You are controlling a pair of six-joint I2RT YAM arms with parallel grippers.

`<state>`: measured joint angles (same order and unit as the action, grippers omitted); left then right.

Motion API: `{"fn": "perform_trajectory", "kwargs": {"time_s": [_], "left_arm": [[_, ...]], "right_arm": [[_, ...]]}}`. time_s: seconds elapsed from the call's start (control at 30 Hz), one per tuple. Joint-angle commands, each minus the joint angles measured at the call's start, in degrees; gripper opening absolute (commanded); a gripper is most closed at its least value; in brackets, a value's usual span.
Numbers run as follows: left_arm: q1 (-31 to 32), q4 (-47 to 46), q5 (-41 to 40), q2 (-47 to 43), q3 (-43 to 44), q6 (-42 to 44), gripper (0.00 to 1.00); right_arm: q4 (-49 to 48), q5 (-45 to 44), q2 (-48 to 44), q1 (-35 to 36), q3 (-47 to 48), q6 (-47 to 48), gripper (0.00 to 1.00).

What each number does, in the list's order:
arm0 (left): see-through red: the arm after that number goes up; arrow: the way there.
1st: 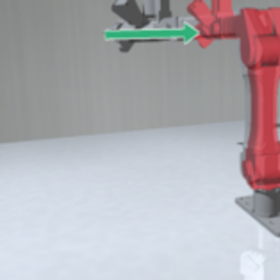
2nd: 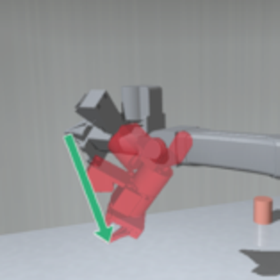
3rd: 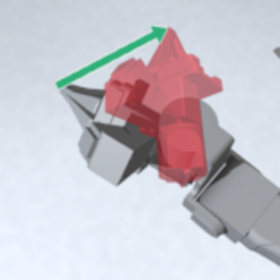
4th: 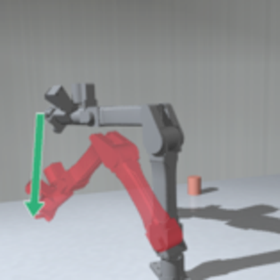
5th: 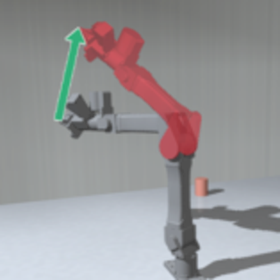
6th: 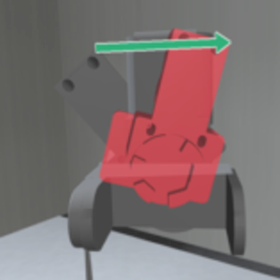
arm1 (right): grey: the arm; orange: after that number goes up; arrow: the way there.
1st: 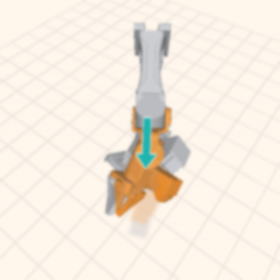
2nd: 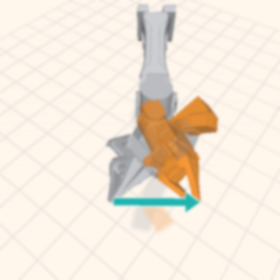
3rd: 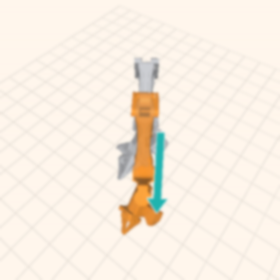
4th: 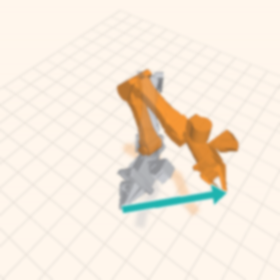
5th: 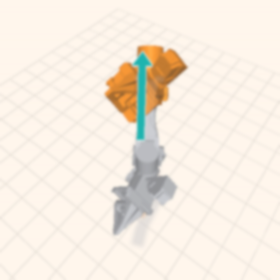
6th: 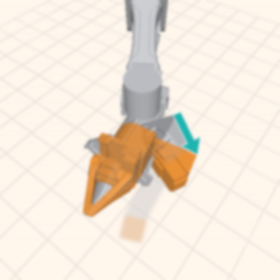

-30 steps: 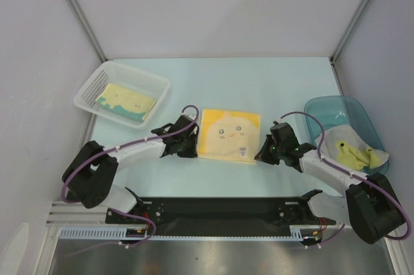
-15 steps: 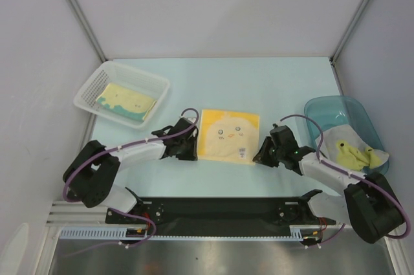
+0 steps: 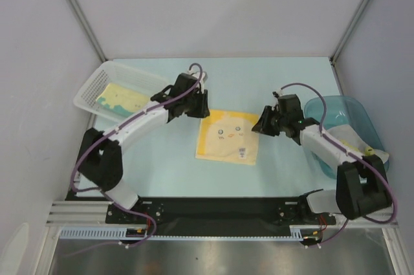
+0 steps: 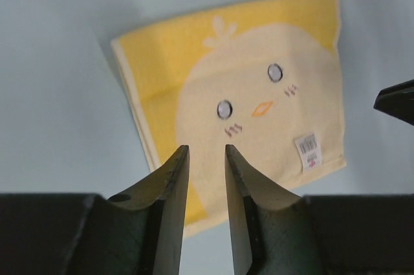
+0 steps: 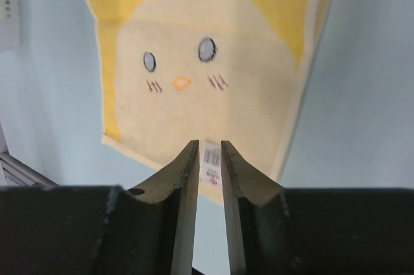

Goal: Fold and stack the towels
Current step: Fold the towel

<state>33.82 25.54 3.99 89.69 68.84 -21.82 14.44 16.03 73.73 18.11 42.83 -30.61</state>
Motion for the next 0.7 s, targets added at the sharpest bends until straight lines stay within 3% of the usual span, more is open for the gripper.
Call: {"fn": "perform_trajectory", "kwargs": {"time_s": [0.0,0.23,0.67], "left_arm": [[-1.2,-1.0,6.6,7.2,5.9,8.1,0.33],[-5.0,-4.2,10.6,17.8,13.0,10.1,0.31],[-7.6,-4.7,10.1,30.5,20.7,12.7,0.29]], "right_arm": [[-4.6,5.2,6.6,-1.7,5.6,6.5,0.25],[-8.5,10.1,19.0,-6.2,11.7,10.0,0.23],[-10.7,6.9,30.9,-9.0,14.6,13.4,0.22]]}}
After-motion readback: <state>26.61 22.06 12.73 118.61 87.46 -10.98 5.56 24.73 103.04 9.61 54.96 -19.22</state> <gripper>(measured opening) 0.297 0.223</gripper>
